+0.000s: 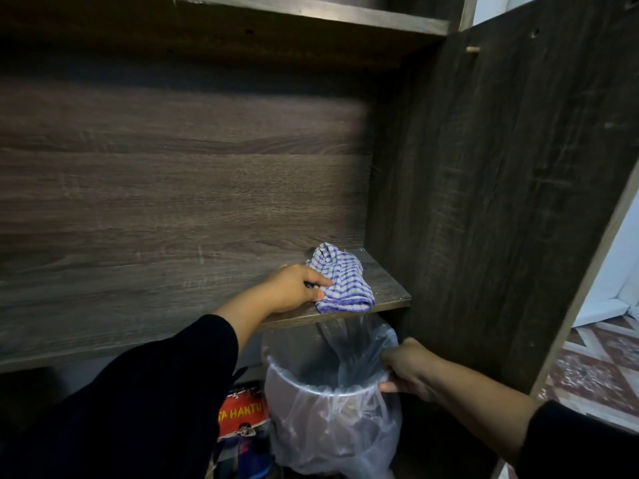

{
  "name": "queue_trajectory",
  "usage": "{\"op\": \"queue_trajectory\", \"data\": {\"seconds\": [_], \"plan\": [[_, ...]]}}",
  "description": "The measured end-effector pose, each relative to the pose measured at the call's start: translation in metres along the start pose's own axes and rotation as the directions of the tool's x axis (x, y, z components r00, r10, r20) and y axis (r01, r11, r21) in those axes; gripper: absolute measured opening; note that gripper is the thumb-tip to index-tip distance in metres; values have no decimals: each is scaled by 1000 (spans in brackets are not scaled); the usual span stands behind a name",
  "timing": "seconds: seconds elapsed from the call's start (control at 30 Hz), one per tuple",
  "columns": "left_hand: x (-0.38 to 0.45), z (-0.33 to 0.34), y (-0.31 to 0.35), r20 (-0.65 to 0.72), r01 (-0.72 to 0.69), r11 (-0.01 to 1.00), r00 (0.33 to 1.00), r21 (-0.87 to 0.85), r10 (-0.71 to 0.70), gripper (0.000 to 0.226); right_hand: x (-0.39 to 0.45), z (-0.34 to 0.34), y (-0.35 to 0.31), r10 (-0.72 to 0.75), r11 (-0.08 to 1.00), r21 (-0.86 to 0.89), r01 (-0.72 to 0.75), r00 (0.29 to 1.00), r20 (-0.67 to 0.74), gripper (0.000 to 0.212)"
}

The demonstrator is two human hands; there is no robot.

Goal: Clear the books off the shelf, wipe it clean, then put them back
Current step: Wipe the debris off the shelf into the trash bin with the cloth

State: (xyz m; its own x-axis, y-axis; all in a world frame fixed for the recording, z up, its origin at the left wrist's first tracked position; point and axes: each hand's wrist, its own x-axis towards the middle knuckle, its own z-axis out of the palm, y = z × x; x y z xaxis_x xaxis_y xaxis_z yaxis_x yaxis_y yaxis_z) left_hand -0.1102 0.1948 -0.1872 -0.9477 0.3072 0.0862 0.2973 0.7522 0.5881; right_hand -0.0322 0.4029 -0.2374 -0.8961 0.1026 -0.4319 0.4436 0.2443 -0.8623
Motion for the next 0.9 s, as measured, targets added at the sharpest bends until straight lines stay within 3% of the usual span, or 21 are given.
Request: {"op": "queue_trajectory", "data": {"seconds": [0.3, 0.43, 0.6, 0.8, 0.9], "plan": [[23, 12, -14, -78, -38, 999, 996, 24, 40, 29, 38, 9, 21, 85, 996, -7, -85, 995, -57, 4], [27, 14, -13, -102, -44, 997, 994, 61, 50, 30, 56, 7, 30, 26, 998, -49, -28, 999, -22, 12], [31, 15, -15, -92, -60, 997, 994, 39, 63, 31, 71, 18, 41, 88, 996, 7, -88, 993, -83, 27], [32, 17, -18, -103, -78, 996, 991, 54, 83, 31, 70, 22, 41, 124, 992, -24, -127, 988, -95, 28], [32, 18, -18, -112, -83, 994, 990, 71, 91, 31, 62, 18, 35, 100, 982, -157, -104, 995, -31, 33]]}}
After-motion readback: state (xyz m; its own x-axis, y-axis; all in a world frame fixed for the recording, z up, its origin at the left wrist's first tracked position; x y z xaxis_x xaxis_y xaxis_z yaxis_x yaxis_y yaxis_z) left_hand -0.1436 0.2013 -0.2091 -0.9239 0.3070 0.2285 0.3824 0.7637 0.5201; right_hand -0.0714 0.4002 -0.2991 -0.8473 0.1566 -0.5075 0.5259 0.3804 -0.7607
